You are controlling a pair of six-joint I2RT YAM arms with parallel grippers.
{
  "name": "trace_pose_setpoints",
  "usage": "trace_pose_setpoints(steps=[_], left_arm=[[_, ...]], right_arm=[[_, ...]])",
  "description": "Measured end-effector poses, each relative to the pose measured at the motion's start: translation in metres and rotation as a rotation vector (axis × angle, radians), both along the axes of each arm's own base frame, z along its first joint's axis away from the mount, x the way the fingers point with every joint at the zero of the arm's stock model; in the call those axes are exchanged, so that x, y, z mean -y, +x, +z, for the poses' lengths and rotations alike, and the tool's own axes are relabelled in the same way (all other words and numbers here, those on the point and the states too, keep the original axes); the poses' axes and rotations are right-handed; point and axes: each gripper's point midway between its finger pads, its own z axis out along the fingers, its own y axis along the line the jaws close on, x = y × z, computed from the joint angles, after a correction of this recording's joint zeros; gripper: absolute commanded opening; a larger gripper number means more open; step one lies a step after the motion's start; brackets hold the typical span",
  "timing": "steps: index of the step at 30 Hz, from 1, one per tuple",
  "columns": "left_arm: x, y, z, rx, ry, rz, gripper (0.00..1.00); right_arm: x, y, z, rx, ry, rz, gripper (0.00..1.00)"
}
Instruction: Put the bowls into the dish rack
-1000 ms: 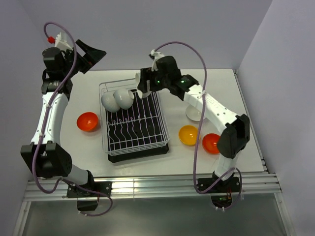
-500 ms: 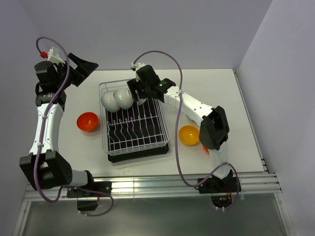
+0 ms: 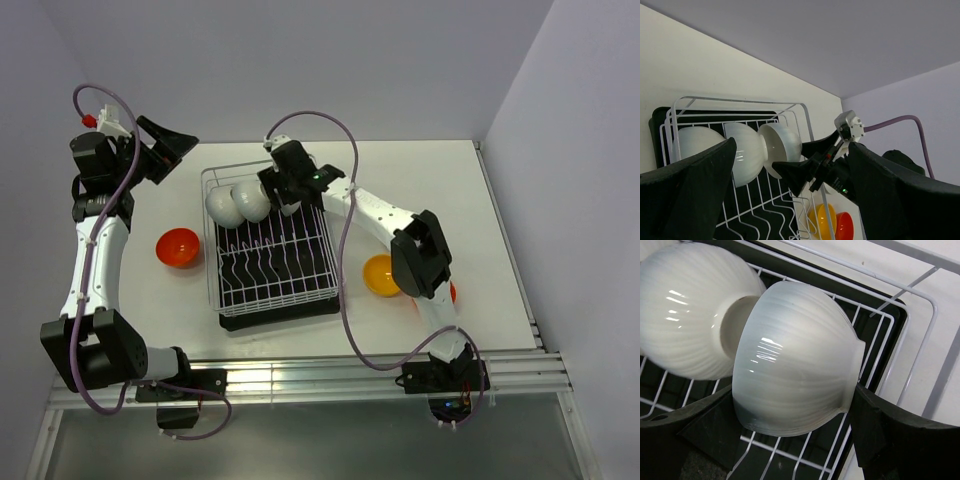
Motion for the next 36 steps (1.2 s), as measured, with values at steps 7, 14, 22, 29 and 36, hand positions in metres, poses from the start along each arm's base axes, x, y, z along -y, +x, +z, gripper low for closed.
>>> trace_pose_setpoints(steps=[7,14,22,29,36], left_arm=[[-0.002,0.000,0.000,0.000,0.000,0.005,1.00],[-0.004,0.000,0.000,0.000,0.000,0.009,1.00],[-0.005,0.000,0.000,0.000,0.000,0.011,0.99],[-0.004,0.000,0.000,0.000,-0.001,0.008,1.00],[-0.004,0.000,0.000,0.001,-0.001,0.008,1.00]], right_arm=[[-0.010,0.007,-0.009,0.028,-0.022,-0.007,0.00],[-0.016,0.010,-0.013,0.043,-0.049,0.000,0.55],[-0.018,0.007,-0.013,0.034,-0.053,0.020,0.91],[-0.027,0.000,-0.011,0.024,-0.039,0.052,1.00],[-0.031,-0.005,-0.012,0.013,-0.030,0.069,1.00]])
